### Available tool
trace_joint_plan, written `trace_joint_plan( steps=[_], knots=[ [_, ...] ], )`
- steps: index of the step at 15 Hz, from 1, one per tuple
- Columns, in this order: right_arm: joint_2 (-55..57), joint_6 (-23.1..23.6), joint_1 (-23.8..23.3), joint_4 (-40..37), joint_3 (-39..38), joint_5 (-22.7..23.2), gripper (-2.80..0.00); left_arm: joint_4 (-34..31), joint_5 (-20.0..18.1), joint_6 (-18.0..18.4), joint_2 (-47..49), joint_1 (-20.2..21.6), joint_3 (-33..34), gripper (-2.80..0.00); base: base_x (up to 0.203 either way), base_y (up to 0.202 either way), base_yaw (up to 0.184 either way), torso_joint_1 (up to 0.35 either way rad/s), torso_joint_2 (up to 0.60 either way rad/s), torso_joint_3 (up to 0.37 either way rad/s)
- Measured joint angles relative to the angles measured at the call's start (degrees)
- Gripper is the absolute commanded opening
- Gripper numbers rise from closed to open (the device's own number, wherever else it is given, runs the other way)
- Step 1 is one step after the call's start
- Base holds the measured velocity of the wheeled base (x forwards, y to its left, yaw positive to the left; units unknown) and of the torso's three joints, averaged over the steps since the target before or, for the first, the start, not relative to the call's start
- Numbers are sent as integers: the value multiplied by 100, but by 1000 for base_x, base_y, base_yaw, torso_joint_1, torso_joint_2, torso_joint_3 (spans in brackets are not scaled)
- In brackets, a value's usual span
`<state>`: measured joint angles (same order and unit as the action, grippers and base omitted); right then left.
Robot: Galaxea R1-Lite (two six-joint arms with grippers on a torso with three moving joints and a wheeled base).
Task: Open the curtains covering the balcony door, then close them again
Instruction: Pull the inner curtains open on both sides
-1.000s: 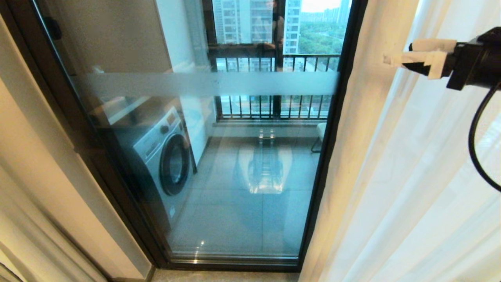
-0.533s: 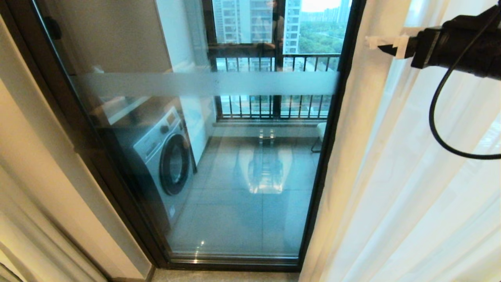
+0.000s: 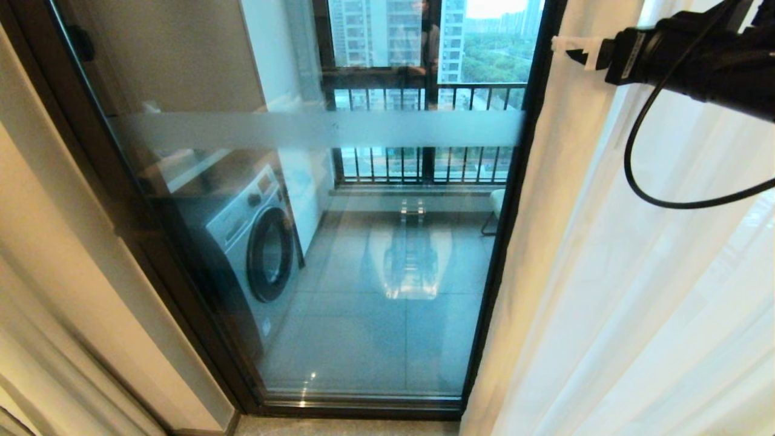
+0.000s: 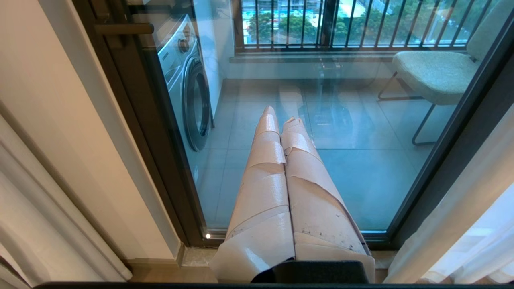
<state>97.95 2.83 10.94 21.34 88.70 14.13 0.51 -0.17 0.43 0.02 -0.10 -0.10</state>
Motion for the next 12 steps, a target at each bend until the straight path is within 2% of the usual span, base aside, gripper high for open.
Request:
trace_joint_plan(
  steps=[7,8,12],
  knots=[
    [78,20,46,41,-14,-66,0,1,3,1,0,2,0,-280,0,0,0,0,0,0],
    [83,25,46,46,-21,-112,-280,0,1,1,0,2,0,-280,0,0,0,0,0,0],
    [84,23,47,48,-36,-254,-280,0,3,2,0,2,0,-280,0,0,0,0,0,0]
  ],
)
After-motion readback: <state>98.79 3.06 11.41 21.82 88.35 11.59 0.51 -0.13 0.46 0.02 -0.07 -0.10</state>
